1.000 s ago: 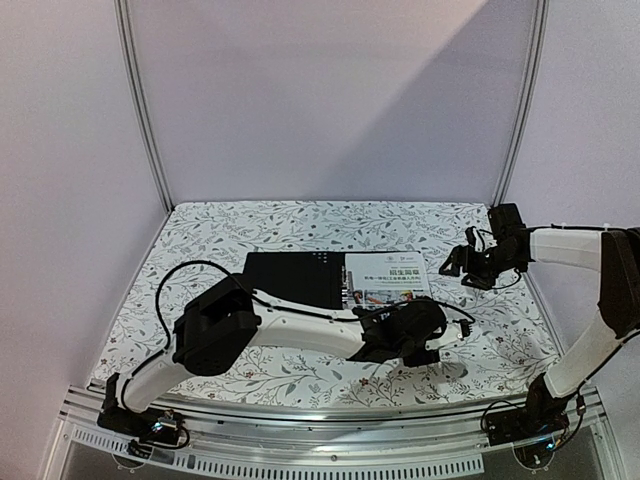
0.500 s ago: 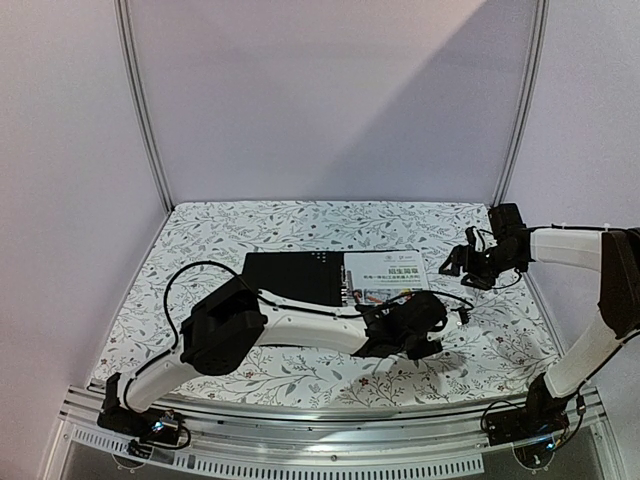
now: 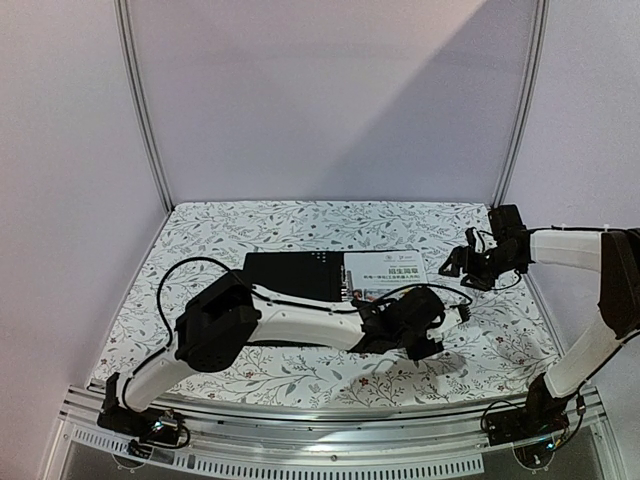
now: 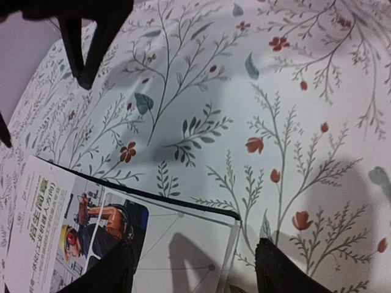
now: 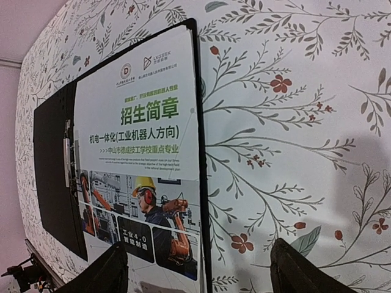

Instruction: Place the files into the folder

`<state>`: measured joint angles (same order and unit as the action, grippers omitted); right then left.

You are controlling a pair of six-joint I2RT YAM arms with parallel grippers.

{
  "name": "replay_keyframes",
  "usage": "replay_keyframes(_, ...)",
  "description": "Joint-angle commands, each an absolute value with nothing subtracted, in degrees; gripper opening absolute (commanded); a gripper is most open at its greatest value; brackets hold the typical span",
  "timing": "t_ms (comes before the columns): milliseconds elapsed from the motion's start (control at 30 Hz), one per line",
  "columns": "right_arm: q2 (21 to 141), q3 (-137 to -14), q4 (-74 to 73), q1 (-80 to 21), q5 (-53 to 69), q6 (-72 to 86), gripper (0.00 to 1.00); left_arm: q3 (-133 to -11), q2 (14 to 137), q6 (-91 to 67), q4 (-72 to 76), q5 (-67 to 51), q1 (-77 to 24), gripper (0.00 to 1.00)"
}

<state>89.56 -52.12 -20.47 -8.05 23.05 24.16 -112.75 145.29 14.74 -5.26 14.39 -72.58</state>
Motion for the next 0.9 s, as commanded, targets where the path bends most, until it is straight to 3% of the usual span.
replay_keyframes(0,86.3,-51.2,-19.0,-7.6,21.4,24.0,0.79,-111.7,136.7,13.7,-2.9,8.2,-71.8,0.69)
replay_keyframes(233,83.5,-51.3,-17.5,-7.7,21.1,23.8,0.78,-106.4,124.8,12.0,-1.6,8.9,-69.4,0.73)
replay_keyframes(433,82.5,-51.8,-14.4,-10.8,22.0,24.2,0.76,-105.0,120.6,1.8,-5.8,10.6,-60.4,0.88)
replay_keyframes(533,83.3,-52.5,-13.4,-12.3,23.4,23.5,0.75,-104.0,120.1,-6.4,-8.7,3.3,-53.4,0.88)
replay_keyframes(667,85.0,-51.9,-10.1,-13.9,26.9,22.8,0.73,-96.7,119.9,-17.5,-3.8,-16.7,-42.5,0.81)
replay_keyframes(867,87.8,-51.0,-6.8,-16.7,30.8,23.0,0.59,-85.2,122.1,-22.8,8.3,-26.8,-35.6,0.77)
